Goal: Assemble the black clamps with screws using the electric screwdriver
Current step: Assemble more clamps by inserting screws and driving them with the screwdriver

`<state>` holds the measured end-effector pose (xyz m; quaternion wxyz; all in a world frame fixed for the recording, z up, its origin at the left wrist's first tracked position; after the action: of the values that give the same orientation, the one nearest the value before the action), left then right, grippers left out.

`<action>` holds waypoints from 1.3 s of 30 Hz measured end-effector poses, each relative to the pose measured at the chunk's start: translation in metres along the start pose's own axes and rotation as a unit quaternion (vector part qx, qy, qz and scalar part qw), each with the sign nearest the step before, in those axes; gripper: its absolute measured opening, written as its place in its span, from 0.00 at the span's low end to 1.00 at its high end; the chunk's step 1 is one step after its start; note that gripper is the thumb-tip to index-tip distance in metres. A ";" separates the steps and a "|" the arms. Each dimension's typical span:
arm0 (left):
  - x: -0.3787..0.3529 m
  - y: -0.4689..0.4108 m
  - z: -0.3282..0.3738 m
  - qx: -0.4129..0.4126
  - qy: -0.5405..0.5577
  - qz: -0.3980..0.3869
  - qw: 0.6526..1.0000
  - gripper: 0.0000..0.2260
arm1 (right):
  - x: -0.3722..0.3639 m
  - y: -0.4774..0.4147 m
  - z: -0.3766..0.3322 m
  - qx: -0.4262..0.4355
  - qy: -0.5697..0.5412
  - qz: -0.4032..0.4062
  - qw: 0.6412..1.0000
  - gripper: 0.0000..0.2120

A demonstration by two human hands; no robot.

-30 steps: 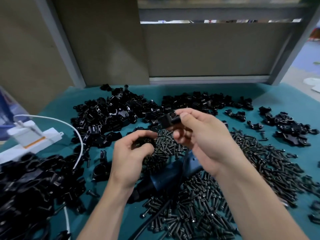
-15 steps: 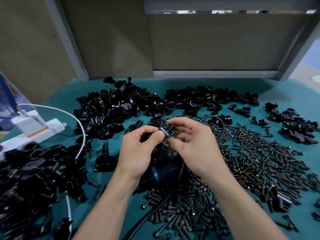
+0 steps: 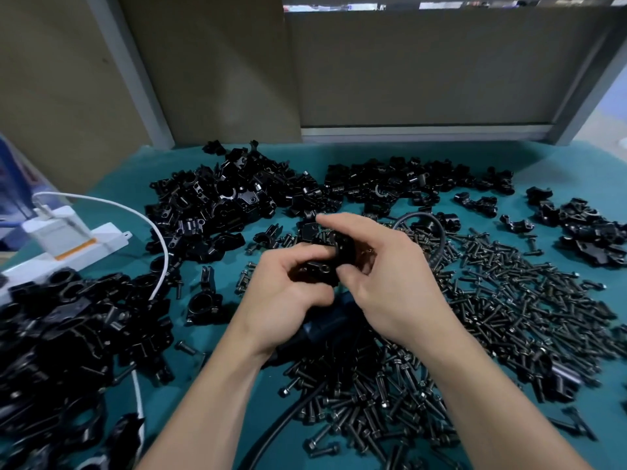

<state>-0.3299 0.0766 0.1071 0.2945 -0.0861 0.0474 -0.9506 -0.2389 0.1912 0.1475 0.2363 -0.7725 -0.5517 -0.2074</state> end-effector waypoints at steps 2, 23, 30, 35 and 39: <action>0.003 0.001 0.001 0.000 -0.015 0.041 0.999 0.19 | -0.002 0.001 0.001 -0.005 -0.022 0.027 0.999 0.39; 0.012 0.003 -0.005 0.063 -0.059 -0.038 0.996 0.10 | 0.002 -0.020 -0.020 0.063 0.064 -0.180 0.980 0.21; 0.015 0.004 0.000 0.061 0.007 -0.021 0.998 0.04 | 0.008 -0.035 -0.019 0.061 0.050 -0.175 0.981 0.19; 0.019 0.010 -0.007 0.071 0.089 0.035 0.993 0.12 | 0.001 -0.036 -0.011 0.053 0.014 -0.209 0.976 0.18; 0.012 0.005 -0.007 0.037 0.155 0.047 0.986 0.17 | 0.001 -0.038 -0.003 0.054 -0.081 -0.227 0.969 0.16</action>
<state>-0.3385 0.0658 0.1014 0.3313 0.0755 0.0610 -0.9385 -0.2748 0.2008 0.1552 0.1792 -0.6269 -0.7406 -0.1622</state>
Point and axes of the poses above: each hand's wrist, its own y-axis away from the middle knuckle, its own x-axis out of the back of the hand, z = x × y, the point moved 6 cm from there along -y, towards the middle knuckle, and after that the axes turned 13 degrees about -z, right-handed, at the moved point
